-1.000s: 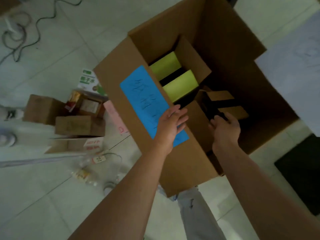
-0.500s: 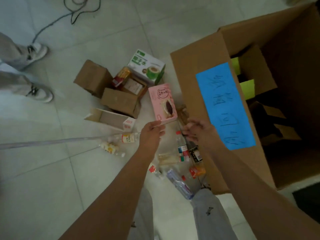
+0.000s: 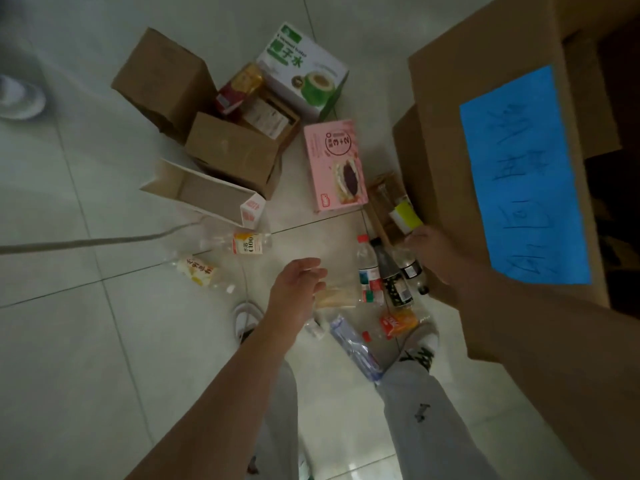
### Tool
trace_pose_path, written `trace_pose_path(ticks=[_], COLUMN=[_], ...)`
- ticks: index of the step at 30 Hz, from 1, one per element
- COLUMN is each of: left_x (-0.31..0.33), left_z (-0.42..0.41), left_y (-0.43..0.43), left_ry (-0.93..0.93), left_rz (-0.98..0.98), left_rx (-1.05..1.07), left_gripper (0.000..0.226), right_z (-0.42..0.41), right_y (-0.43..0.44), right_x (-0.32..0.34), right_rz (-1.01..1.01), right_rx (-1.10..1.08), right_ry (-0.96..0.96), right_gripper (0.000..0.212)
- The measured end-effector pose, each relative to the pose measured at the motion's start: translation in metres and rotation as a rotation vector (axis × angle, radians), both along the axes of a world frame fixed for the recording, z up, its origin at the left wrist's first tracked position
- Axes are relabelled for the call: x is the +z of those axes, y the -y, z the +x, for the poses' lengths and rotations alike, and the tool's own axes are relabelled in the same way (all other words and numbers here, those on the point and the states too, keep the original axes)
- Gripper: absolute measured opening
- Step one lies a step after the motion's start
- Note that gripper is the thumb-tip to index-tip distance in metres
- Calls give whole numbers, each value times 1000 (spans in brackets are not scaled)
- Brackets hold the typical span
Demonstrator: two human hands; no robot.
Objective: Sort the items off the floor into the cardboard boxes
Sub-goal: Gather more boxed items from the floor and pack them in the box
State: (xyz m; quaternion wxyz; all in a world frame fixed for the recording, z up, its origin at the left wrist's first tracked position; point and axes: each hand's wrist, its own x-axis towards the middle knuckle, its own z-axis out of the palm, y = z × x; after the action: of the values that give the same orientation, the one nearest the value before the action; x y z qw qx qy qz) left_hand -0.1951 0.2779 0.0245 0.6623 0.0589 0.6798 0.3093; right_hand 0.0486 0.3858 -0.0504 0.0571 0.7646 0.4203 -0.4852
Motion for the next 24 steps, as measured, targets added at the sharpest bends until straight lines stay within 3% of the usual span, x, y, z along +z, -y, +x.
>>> trace_pose_path(ticks=[4, 11, 17, 21, 24], left_x=[-42, -139, -213, -229, -213], left_z=[9, 28, 43, 47, 47], left_y=[0, -19, -40, -43, -44], left_ry=[27, 20, -36, -70, -80], left_rz=[-14, 15, 54, 55, 44], left_rx=[2, -74, -137, -178, -213], left_gripper=[26, 22, 22, 22, 21], right_z=[-12, -28, -7, 11, 16], right_y=[-3, -16, -24, -22, -21], right_x=[-55, -170, -248, -262, -248], right_rz=[-33, 81, 21, -28, 46], right_rx=[81, 152, 184, 301, 313], right_ry=[53, 230, 369, 416, 457], right_gripper=[41, 36, 44, 35, 29])
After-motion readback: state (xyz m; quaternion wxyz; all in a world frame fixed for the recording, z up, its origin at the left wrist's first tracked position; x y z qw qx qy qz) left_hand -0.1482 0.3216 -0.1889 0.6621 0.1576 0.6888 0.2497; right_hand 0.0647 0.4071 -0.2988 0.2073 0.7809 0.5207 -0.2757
